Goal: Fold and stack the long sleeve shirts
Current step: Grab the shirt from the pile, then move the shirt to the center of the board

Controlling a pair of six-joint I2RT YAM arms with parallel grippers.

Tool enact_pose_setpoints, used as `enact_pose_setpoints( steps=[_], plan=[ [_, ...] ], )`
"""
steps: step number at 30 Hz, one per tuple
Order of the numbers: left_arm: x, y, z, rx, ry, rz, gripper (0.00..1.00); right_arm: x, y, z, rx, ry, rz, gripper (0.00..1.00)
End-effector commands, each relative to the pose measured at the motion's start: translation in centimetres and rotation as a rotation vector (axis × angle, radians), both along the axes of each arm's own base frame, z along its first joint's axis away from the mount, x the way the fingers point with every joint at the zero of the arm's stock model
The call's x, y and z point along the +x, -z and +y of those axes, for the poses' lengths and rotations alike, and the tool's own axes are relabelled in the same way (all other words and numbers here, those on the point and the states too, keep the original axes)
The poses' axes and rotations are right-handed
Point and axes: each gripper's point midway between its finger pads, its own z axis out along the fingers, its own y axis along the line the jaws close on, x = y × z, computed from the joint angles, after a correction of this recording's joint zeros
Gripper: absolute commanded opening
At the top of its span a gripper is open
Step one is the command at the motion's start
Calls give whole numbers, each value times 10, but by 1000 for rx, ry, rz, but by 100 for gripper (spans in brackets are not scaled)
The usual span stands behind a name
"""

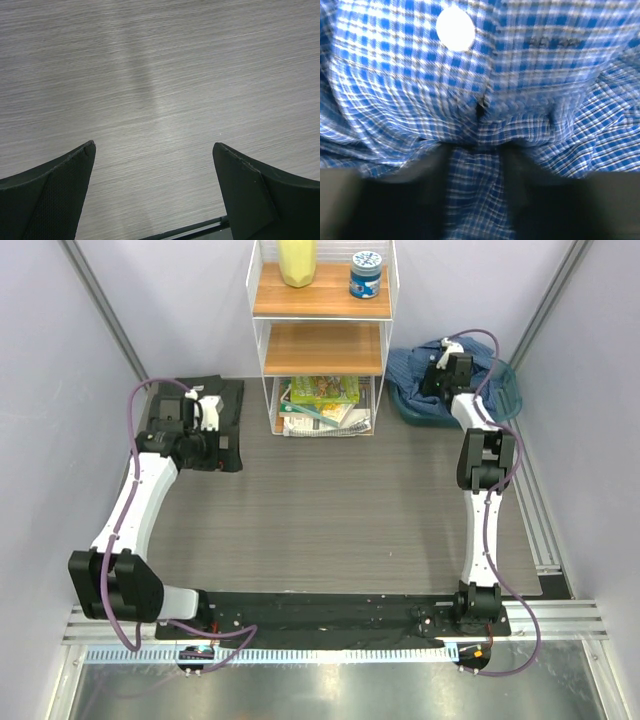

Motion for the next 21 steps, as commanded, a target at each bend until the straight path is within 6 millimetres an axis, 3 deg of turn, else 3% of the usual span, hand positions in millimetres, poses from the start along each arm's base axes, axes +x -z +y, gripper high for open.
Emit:
enact_pose_setpoints(
  steps=[1, 2, 4, 5, 7, 8, 11, 12, 14, 15, 18, 19, 21],
  plan=[
    [12, -20, 5, 14, -6, -47, 100, 15, -96, -25, 28, 14, -200, 14],
    [13, -23, 4, 8, -2, -54, 100, 8, -142, -23, 37, -14, -264, 1],
    [13, -29, 1, -10, 2, -71, 100, -6, -206, -37, 60, -3, -354, 1],
    [14, -32, -1, -17, 6, -80, 100, -27, -273, -33, 62, -38, -463, 1],
    [11, -38, -4, -39, 13, -99, 100, -54, -333, -45, 70, -33, -550, 1],
    [10, -41, -5, -46, 13, -106, 99, -85, -393, -41, 52, -57, -647, 1],
    [6, -50, -9, -70, 19, -140, 100, -136, -461, -31, 35, -120, -758, 1],
    [6, -52, -9, -71, 18, -150, 100, -172, -500, -18, 16, -164, -823, 1],
    [3, -60, -8, -73, 13, -183, 100, -200, -518, -8, 12, -194, -849, 1],
    [2, -63, -7, -74, 11, -196, 100, -235, -546, 2, -3, -215, -908, 1],
    [-3, -74, -7, -81, 3, -232, 100, -275, -571, 17, 30, -246, -975, 1],
    [-6, -78, -7, -85, 2, -248, 100, -302, -591, 26, 27, -264, -1031, 1],
    [-8, -82, -8, -92, 1, -260, 100, -317, -598, 38, 90, -287, -1045, 1]
  ],
)
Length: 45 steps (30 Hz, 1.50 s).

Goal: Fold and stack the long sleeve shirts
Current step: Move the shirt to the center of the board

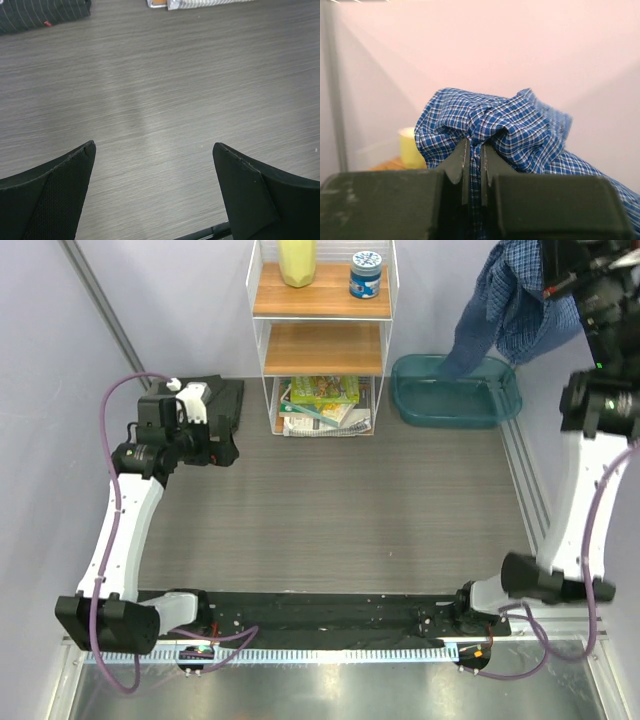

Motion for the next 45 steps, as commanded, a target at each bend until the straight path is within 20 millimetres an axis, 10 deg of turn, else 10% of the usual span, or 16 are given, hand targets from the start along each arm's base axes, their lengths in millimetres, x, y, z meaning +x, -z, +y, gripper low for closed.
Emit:
enact_pose_setpoints(
  steps=[1, 15, 18, 20, 21, 23, 24, 26, 30, 32, 37, 45],
  plan=[
    [-1, -21, -2, -41, -7, -79, 100, -23, -7, 35, 42, -159, -23, 1],
    [-18, -18, -9, -90, 3, -63, 100, -27, 6, 195, 226, -569, 193, 1],
    [-18, -19, -11, -95, 13, -66, 100, -72, -16, 183, 290, -603, 215, 1],
    [-17, -21, -13, -97, 27, -76, 100, -74, 16, 170, 282, -518, 257, 1],
    [-17, -23, -13, -97, 30, -84, 100, -118, -2, 149, 302, -483, 166, 1],
    [-14, -27, -14, -100, 39, -106, 100, -111, 50, 144, 282, -423, 263, 1],
    [-14, -29, -16, -108, 49, -113, 100, -139, 53, 131, 286, -396, 251, 1],
    [-12, -30, -17, -113, 56, -123, 100, -126, 104, 113, 317, -257, 357, 2],
    [-14, -22, -23, -100, 124, -111, 100, -124, 213, 72, 240, 29, 572, 79],
    [-20, -14, -31, -107, 198, -93, 100, -124, 245, 48, 189, 171, 616, 95],
    [-42, 37, -55, -32, 487, -25, 100, -130, 274, 40, -62, 223, 708, 100],
    [-47, 123, -150, 183, 1016, 3, 95, -138, 326, 55, -339, 104, 855, 100]
  ],
)
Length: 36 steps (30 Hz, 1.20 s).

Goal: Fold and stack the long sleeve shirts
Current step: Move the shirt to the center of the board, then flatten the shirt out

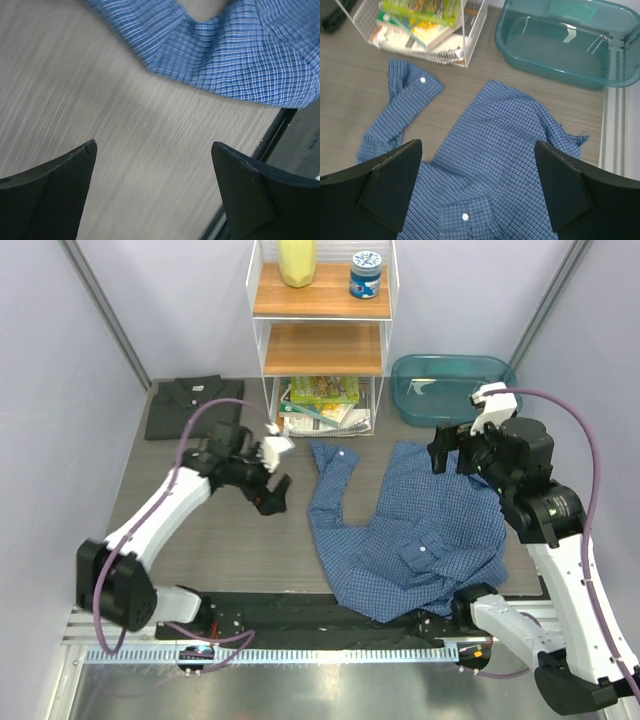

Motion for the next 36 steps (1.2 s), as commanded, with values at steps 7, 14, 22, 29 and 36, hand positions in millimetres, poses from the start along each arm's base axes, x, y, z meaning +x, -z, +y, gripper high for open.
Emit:
enact_pose_setpoints(
  steps=[7, 14, 22, 29, 36],
  plan=[
    [10, 103, -113, 297, 586, -106, 98, -25, 80, -5, -309, -221, 273, 98],
    [24, 142, -68, 493, 562, -23, 53, -25, 107, -13, -375, -302, 412, 97],
    [17, 126, 119, 498, 116, 260, 0, -16, 184, -26, -462, -418, 610, 84],
    [-33, 93, 191, 466, -125, 350, 0, -20, 208, 11, -324, -595, 692, 79],
    [-46, 71, 164, 323, -139, 358, 0, -75, 202, 92, -107, -849, 754, 98]
  ],
)
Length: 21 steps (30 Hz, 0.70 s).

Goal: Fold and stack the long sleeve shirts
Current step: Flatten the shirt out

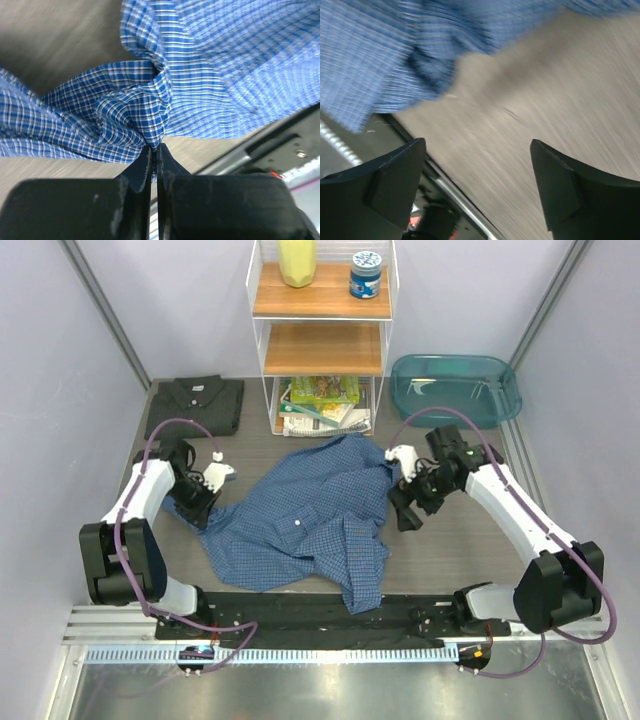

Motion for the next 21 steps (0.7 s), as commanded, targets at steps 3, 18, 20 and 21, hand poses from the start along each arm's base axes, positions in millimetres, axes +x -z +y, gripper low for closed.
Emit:
enact_pose_setpoints(
  steps=[3, 18, 20, 21],
  plan=[
    [2, -20, -22, -120, -20, 16, 0, -30, -13, 73, 229, -80, 36, 100],
    [25, -16, -20, -121, -104, 40, 0, 9, -10, 180, 24, -403, -168, 100],
    [27, -22, -17, -103, -90, 22, 0, 4, 2, 169, -30, -416, -144, 90],
    [28, -25, -15, -96, -82, 8, 0, 7, 1, 161, -66, -409, -163, 76]
  ],
)
